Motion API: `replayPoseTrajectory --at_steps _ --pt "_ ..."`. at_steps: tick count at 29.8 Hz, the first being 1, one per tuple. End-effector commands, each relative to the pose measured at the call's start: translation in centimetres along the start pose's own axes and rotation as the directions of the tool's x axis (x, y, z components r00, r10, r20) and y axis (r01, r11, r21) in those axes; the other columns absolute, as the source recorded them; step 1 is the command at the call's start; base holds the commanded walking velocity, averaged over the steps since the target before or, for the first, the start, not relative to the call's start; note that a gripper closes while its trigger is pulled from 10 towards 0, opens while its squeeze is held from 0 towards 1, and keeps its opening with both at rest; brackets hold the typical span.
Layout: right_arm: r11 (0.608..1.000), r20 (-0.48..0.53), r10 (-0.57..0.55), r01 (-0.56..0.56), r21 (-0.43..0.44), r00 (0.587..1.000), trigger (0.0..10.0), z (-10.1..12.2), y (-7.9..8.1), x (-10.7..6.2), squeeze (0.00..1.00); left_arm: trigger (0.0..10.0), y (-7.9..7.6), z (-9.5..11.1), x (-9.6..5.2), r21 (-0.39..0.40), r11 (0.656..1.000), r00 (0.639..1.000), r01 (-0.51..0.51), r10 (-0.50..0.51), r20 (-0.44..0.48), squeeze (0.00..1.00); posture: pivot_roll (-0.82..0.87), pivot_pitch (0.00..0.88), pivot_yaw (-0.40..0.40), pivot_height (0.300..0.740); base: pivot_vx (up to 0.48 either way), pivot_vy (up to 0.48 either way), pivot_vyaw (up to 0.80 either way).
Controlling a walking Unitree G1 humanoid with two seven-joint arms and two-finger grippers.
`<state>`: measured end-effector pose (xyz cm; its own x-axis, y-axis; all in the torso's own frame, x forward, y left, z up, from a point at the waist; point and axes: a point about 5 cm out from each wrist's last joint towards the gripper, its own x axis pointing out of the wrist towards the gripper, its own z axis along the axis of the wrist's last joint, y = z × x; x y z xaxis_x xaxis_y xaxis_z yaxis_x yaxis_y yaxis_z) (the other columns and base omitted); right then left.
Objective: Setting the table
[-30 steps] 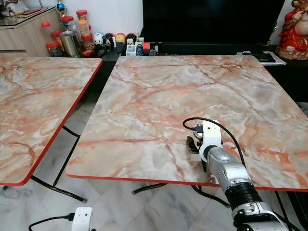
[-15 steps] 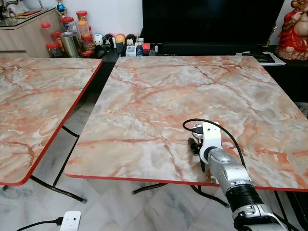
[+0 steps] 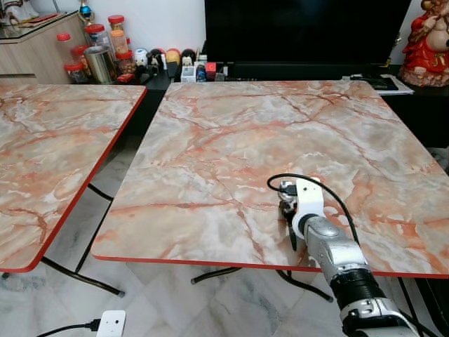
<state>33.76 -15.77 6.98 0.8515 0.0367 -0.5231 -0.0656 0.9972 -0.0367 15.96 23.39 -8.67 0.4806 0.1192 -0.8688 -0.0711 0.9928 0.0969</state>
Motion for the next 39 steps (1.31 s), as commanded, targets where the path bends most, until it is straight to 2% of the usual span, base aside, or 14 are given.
replayPoseTrajectory --at_steps 1,20,23,24,25,26,33,39 --pt "1.0 -0.008 0.019 -0.019 -0.008 1.0 0.0 -0.3 0.5 -0.1 0.0 10.0 0.2 -0.3 0.0 0.002 1.0 1.0 -0.002 0.002 -0.017 0.0 0.02 0.0 0.017 0.74 0.0 0.0 0.0" --pt "0.999 0.008 0.027 -0.027 -0.019 1.0 0.0 -0.2 0.5 0.0 0.0 10.0 0.1 -0.4 0.0 0.015 1.0 1.0 -0.002 0.002 -0.031 0.0 0.02 0.0 0.016 0.74 0.0 0.0 0.0" --pt "0.999 0.036 0.033 -0.032 -0.017 0.999 0.0 0.0 0.6 0.0 0.0 10.0 0.2 -0.3 0.0 0.018 1.0 1.0 -0.011 0.011 -0.022 0.0 0.03 0.0 0.016 0.74 0.0 0.0 0.0" --pt "0.999 0.074 0.041 -0.04 -0.011 0.996 0.0 0.5 0.8 -0.1 0.0 10.0 0.3 -0.3 0.0 0.018 1.0 1.0 -0.016 0.017 -0.021 0.0 0.02 0.0 0.017 0.74 0.0 0.0 0.0" --pt "0.999 0.096 0.04 -0.04 -0.01 0.995 1.1 0.8 0.8 -0.2 0.0 10.0 0.3 -0.3 0.0 0.017 1.0 1.0 -0.017 0.018 -0.021 0.0 0.02 0.0 0.017 0.74 0.0 0.0 0.0" --pt "0.999 0.136 0.031 -0.03 -0.011 0.99 10.0 1.3 0.8 -0.2 0.0 10.0 0.4 -0.3 0.0 0.018 1.0 1.0 -0.019 0.019 -0.021 0.0 0.03 0.0 0.019 0.74 0.0 0.0 0.0" --pt "1.0 0.358 0.015 -0.016 0.001 0.934 10.0 4.6 0.7 -1.1 0.0 10.0 0.3 -0.3 0.0 0.01 1.0 1.0 -0.011 0.011 -0.027 0.0 0.03 0.0 0.017 0.74 0.0 0.11 0.0" --pt "1.0 0.389 -0.004 -0.002 0.013 0.921 10.0 5.0 0.3 -1.1 0.0 10.0 0.1 -0.4 0.0 0.012 1.0 1.0 -0.01 0.01 -0.03 0.0 0.04 0.0 0.016 0.74 0.0 0.48 0.0"
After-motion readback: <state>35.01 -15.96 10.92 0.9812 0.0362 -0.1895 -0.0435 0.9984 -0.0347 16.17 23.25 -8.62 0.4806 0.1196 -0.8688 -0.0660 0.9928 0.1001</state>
